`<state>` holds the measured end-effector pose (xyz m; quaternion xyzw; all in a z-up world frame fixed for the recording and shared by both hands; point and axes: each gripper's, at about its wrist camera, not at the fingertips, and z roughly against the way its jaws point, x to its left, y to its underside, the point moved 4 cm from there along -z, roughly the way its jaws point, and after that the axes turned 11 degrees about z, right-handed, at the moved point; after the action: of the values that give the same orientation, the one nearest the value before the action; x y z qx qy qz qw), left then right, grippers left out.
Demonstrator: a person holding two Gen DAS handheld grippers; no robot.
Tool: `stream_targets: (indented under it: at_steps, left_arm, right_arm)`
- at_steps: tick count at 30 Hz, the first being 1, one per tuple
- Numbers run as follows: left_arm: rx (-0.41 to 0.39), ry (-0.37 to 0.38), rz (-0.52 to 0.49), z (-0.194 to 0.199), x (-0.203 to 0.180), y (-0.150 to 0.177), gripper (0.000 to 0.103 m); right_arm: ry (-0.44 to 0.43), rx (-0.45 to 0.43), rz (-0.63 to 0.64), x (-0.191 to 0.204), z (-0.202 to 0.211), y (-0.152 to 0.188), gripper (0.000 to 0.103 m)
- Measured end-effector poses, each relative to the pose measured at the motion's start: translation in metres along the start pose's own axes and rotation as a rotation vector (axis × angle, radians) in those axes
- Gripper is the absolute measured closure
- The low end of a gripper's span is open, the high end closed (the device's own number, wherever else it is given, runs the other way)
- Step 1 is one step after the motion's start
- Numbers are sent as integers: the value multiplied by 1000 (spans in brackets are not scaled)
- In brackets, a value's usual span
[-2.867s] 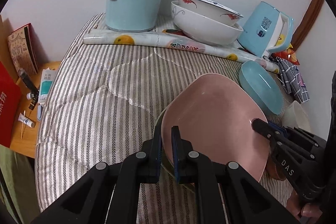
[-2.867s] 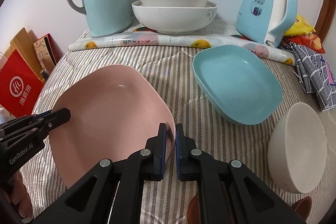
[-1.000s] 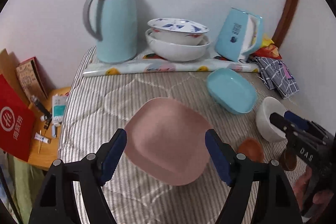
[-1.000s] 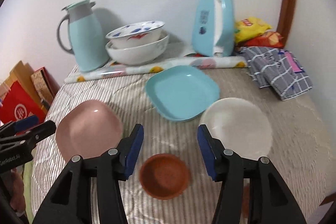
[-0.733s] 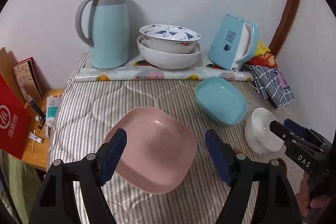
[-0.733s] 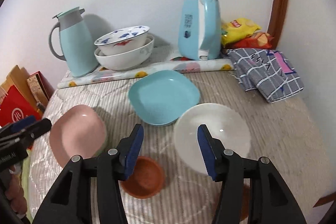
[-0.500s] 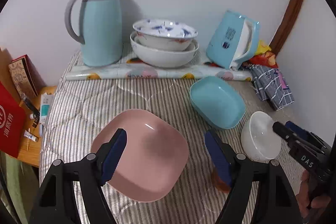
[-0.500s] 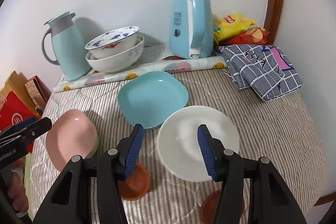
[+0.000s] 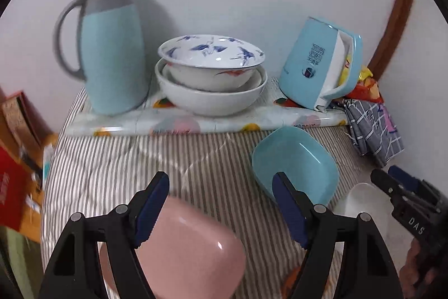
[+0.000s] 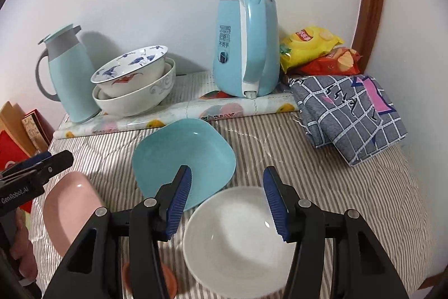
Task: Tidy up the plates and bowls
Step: 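Move both grippers to the rim of the teal square plate, then close both grippers on the teal plate rim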
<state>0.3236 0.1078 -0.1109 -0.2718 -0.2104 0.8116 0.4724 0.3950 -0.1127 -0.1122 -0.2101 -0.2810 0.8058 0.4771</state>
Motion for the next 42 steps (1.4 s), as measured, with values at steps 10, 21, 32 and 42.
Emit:
stream_targets:
  at_steps: [10,21,32,42]
  left_arm:
    - [49,21,-40,-43,-20,-10,30]
    - [114,40,-29,-83,-34,-11,41]
    - [161,22,-41,-107,-36,1,55]
    - [196,35,-41,-119,-37,9,79]
  right_arm:
    - [-8,65,29,-6,-45,-9,58]
    - [-33,148,20,-13,-87,-9,72]
    - [-40,197,22,-12,-108,-5,78]
    - [-64,258,44,-2,-126,-3,87]
